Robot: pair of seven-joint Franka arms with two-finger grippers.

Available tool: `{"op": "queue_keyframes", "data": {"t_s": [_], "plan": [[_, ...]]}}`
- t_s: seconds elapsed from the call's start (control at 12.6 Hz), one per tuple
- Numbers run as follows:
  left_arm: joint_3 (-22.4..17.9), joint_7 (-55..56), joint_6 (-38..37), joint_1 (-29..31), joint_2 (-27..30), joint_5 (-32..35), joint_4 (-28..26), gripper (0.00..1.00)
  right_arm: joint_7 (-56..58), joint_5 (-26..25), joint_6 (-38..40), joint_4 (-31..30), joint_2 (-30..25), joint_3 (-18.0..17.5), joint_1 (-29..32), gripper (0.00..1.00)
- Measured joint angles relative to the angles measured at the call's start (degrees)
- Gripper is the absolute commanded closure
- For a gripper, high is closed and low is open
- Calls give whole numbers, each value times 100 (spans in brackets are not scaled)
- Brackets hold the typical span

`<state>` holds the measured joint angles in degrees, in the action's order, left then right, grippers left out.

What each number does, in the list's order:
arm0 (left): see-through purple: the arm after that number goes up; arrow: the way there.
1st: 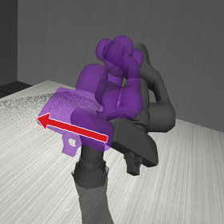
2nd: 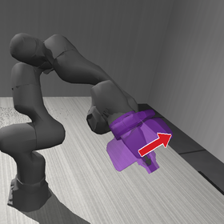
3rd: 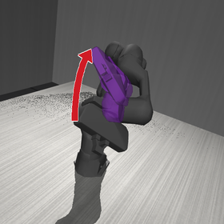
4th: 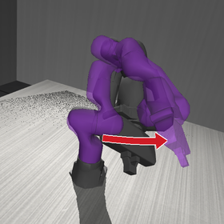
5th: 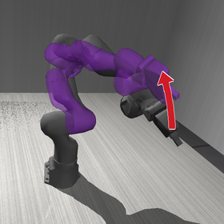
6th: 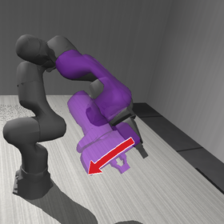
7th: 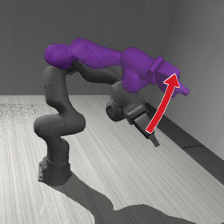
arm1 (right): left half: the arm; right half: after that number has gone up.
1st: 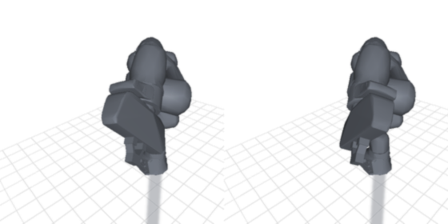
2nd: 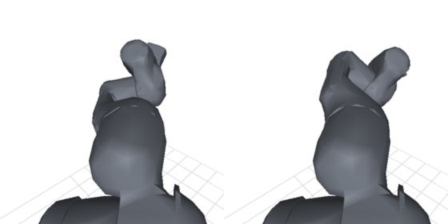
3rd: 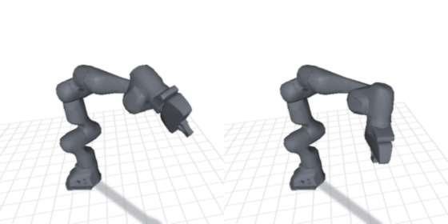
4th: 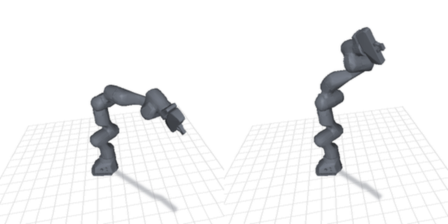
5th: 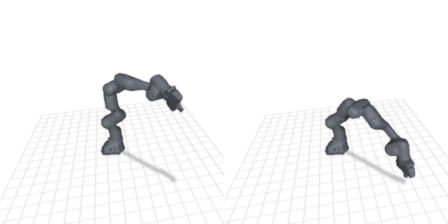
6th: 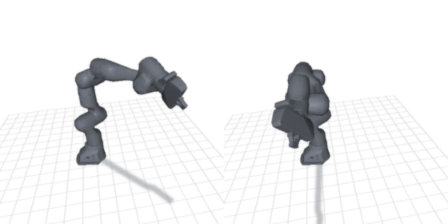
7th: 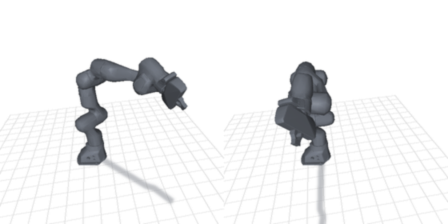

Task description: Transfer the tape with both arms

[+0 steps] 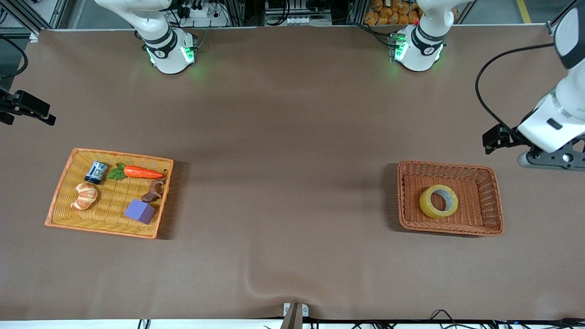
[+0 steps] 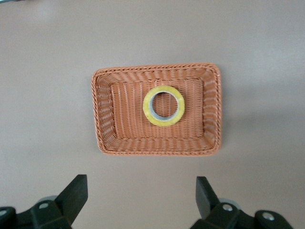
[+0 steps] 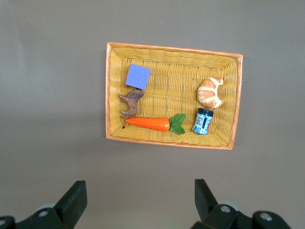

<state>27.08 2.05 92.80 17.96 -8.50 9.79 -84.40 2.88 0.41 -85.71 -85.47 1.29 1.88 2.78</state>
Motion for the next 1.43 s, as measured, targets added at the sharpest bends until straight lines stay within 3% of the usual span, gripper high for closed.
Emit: {"op": "queue_keyframes", "data": {"t_s": [0.08,0.32,0.4,1.43], "plan": [[-223,0,-85,-165,117,-118,0,0,0,4,-9,0,1,-12,-1,0],[-1716,-1,-265,-1439,312,-471,0,0,0,8,-30,0,1,-46,-3,0],[-1924,-2,-274,-1601,321,-537,-1,0,0,8,-30,0,1,-45,-3,0],[-2067,2,-620,-1645,617,-877,-117,0,-1,8,-21,-2,4,-42,-3,0]]}}
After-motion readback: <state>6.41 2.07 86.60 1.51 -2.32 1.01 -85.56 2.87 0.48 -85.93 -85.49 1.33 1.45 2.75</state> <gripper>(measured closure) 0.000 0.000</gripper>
